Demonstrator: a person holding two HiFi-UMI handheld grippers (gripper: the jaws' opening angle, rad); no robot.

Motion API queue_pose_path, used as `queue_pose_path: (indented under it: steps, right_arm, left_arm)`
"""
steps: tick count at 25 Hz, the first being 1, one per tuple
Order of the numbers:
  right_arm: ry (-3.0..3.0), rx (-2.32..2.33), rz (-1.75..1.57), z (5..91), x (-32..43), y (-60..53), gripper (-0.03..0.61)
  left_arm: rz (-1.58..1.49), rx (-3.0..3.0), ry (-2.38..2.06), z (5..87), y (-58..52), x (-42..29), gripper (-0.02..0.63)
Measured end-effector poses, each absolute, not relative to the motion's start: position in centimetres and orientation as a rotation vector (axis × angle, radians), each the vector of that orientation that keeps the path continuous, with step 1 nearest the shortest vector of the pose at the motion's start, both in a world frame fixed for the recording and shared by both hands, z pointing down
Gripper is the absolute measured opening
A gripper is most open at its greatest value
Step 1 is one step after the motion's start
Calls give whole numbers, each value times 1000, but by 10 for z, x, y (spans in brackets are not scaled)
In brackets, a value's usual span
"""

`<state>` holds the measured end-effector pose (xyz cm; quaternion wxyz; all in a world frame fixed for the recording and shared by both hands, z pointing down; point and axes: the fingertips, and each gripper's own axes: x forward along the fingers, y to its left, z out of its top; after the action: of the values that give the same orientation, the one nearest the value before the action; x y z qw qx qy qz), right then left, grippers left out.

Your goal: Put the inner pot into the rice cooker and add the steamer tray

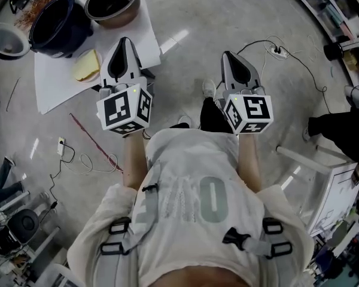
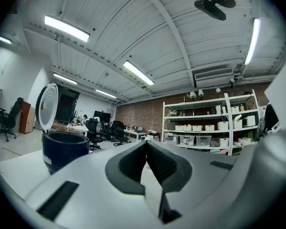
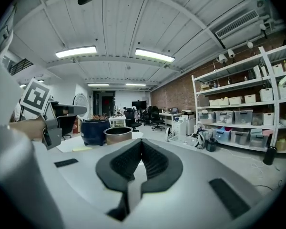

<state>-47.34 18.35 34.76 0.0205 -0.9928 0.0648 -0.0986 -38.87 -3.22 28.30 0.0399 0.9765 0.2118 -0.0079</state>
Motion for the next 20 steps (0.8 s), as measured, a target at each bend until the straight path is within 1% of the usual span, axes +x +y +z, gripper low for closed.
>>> queue_pose_path:
  steps: [6,11,16,20]
  right_arm:
    - [252,-3080,-296,362,-424,181,8]
    - [355,-3078,-296,364,-368,196,8]
    - [446,-3082,-295,353,-306,228,8]
    - [540,-3056,-304,347,-235,253,8]
  left_arm:
    - [-28,2991,625,296,-31,-352,20]
    - [-25,2997,559,297,-14,-311,20]
    - [-10,3007,487,291,20,-258,20]
    - [27,3027,404,290,45,-203,20]
